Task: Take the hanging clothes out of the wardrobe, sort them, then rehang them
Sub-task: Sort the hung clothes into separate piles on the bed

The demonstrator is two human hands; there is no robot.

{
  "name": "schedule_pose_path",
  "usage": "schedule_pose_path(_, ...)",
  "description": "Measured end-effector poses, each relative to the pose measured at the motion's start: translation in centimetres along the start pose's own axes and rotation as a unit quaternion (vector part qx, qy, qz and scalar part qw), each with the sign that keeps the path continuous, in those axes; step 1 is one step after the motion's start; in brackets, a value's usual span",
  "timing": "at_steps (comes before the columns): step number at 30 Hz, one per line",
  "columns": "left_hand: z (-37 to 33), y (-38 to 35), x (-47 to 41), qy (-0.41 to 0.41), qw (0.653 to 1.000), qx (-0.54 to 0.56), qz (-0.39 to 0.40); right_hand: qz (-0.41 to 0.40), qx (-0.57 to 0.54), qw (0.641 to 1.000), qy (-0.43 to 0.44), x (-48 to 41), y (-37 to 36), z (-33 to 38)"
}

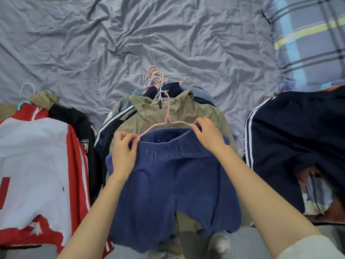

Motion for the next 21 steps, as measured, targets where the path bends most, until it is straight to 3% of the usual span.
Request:
schedule_pose_path(6, -8.6, 4.5, 5.1, -0.035, 0.999, -0.009, -0.021, -0.076, -0.083, 0.993, 0.032, 9.2, 7.4, 0.3)
schedule_pose_path(13, -19.2, 12.0, 14.7, -0.085, 0.991, -0.013, -0.105, -0.146, -0.086, 0.982, 0.084, 22.2, 16.5, 1.4)
schedule_pose_path(21, -29.5, 17.5, 21.4, -0.132, 0.983, -0.011, -0.126, -0.213, -0.113, 0.965, 0.103, 33.6, 24.6, 1.4)
Point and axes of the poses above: each hand's wrist, its own x-axis away from the middle knuckle, its own y-axis out of the back of the hand, z = x × y, the point moved 8 cm from there along -x, towards the middle knuckle, and after that the axes turned 5 degrees about -y, right-handed, at the moved point
